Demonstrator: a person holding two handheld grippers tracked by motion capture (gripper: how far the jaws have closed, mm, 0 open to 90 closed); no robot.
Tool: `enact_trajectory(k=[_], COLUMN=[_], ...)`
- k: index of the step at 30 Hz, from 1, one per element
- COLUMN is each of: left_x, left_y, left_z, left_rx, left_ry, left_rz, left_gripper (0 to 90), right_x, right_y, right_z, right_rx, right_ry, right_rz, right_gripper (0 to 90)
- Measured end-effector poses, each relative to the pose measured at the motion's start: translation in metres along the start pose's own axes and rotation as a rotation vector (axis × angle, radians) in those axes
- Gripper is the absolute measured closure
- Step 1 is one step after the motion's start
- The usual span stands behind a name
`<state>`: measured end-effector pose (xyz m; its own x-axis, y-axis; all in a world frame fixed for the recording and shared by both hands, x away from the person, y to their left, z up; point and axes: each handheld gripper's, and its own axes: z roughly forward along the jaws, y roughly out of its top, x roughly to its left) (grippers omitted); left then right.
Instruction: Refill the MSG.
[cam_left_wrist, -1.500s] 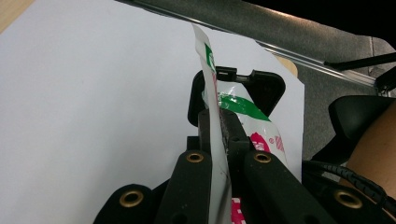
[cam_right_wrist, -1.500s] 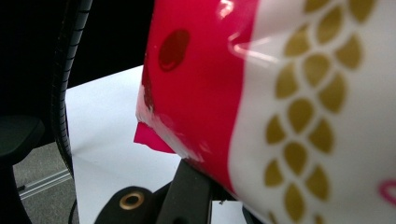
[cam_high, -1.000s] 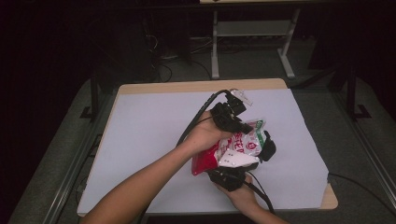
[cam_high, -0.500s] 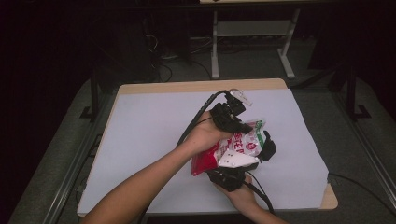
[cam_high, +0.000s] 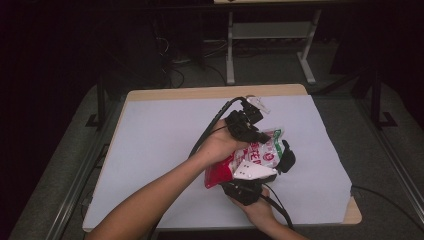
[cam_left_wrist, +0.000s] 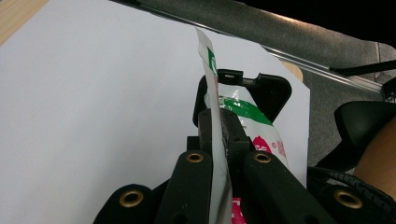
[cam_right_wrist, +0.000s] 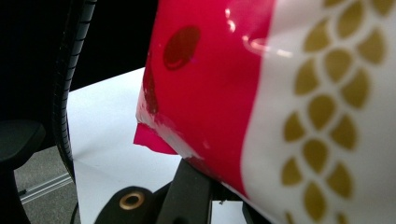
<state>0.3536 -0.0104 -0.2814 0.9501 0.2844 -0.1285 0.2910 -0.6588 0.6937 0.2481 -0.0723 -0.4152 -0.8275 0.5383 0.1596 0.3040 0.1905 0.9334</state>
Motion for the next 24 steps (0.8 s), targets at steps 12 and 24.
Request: enact_trajectory(k=[12,24], left_x=[0.0,-0.0003], left_y=[0.0002,0.0001], left_z=[0.0003,0.0012], left_rx=[0.003,0.005], left_ry=[0.001,0.005], left_rz=[0.0,0.003], left_gripper=[90.0,90.0], right_x=[-0.0002,0.0001], right_y=[0.0,-0.0003], right_z=[0.0001,0.0003], right_rx=[0.0,-0.001], right_ry=[0.003,0.004], right_rz=[0.001,0.004], right_gripper=[90.0,90.0])
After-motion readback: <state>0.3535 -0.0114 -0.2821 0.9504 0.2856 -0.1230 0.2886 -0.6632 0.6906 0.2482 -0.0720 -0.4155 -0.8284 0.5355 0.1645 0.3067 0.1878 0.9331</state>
